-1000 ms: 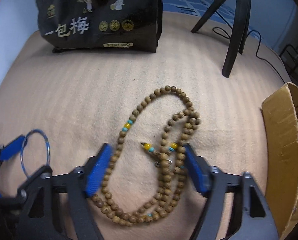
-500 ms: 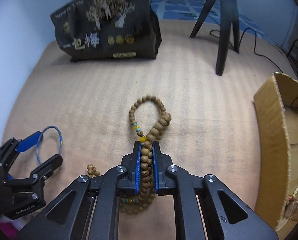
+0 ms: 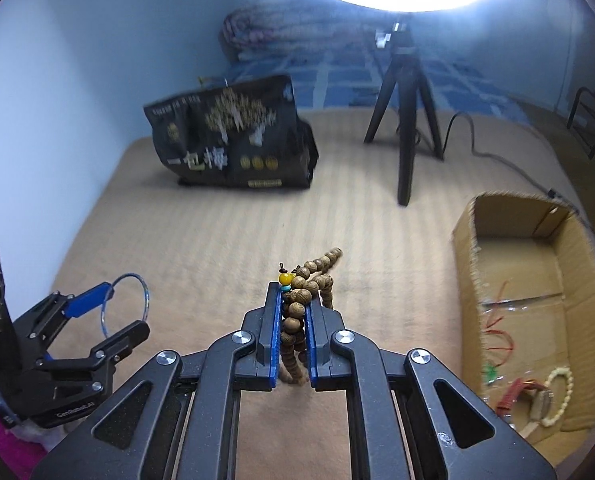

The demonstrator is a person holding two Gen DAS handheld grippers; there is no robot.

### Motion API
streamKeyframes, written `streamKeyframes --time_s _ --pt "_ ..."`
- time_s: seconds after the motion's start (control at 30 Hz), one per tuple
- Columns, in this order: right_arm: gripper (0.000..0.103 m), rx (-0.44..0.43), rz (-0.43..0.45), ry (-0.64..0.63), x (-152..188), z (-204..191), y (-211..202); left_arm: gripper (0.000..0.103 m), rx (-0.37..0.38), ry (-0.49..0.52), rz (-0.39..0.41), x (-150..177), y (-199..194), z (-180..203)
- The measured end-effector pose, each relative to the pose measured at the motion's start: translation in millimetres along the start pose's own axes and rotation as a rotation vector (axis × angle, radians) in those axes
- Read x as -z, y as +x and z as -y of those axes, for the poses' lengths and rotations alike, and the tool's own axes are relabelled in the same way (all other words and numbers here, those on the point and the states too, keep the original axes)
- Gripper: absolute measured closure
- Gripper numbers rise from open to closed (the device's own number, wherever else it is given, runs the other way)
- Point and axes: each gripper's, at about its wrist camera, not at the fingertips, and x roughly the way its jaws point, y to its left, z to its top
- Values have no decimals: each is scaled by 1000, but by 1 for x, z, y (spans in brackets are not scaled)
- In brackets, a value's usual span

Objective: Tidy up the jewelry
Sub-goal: 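Carry the bangle and necklace over the cardboard box with both grippers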

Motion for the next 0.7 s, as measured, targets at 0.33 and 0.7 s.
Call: streamKeyframes --time_s 0.33,0.7 --pt "94 25 97 -35 2 17 -56 30 59 61 44 -19 -31 43" --pt "94 96 165 -22 5 72 -100 30 160 134 67 -41 -44 113"
